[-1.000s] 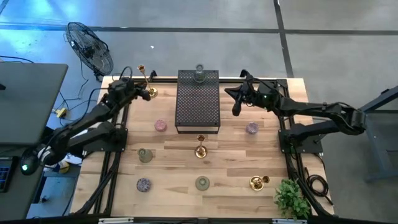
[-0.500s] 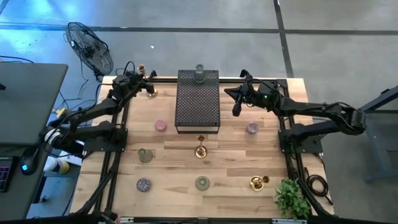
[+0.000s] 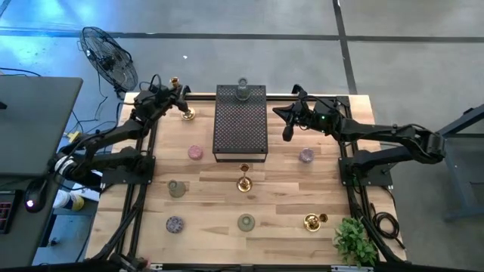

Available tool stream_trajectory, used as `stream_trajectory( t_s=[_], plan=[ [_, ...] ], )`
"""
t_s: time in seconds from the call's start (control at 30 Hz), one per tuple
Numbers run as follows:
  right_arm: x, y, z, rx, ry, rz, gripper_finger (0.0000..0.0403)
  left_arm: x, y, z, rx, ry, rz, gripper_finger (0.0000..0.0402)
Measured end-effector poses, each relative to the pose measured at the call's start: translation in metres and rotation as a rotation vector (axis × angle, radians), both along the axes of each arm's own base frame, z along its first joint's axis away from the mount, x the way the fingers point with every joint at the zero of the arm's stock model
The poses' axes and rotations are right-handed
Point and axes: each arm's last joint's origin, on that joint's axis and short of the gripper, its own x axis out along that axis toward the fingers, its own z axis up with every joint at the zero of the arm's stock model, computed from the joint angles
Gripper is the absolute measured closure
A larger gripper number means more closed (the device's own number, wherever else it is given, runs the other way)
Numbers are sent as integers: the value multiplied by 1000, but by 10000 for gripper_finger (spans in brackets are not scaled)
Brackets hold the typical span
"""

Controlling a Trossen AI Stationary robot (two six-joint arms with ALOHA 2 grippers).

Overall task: Pick & Place candle stick holders
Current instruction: Put the top gold candle holder on the shelf

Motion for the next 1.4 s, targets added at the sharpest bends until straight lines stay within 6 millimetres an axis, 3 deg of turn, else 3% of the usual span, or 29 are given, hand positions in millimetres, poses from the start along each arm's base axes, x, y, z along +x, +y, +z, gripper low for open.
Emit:
stream_trajectory(
  t_s=[0.17, 0.37, 0.5, 0.6, 0.73, 1.03, 1.4],
  plan=[
    [0, 0, 0, 0, 0, 0, 401, 2, -1, 37, 22, -22, -58, 387],
    [0, 0, 0, 1, 0, 0, 401, 2, -4, 108, 61, -51, -158, 386],
    [0, 0, 0, 1, 1, 0, 402, 8, -4, 148, 108, -84, -306, 388],
    [0, 0, 0, 1, 2, 0, 401, 17, 4, 166, 107, -119, -427, 394],
    [0, 0, 0, 5, 0, 0, 402, 35, 24, 170, 70, -116, -507, 390],
    [0, 0, 0, 11, -3, -1, 401, 99, 60, 157, 87, -25, -621, 387],
    [0, 0, 0, 11, -3, -1, 402, 114, 71, 148, 87, 21, -634, 386]
  ],
)
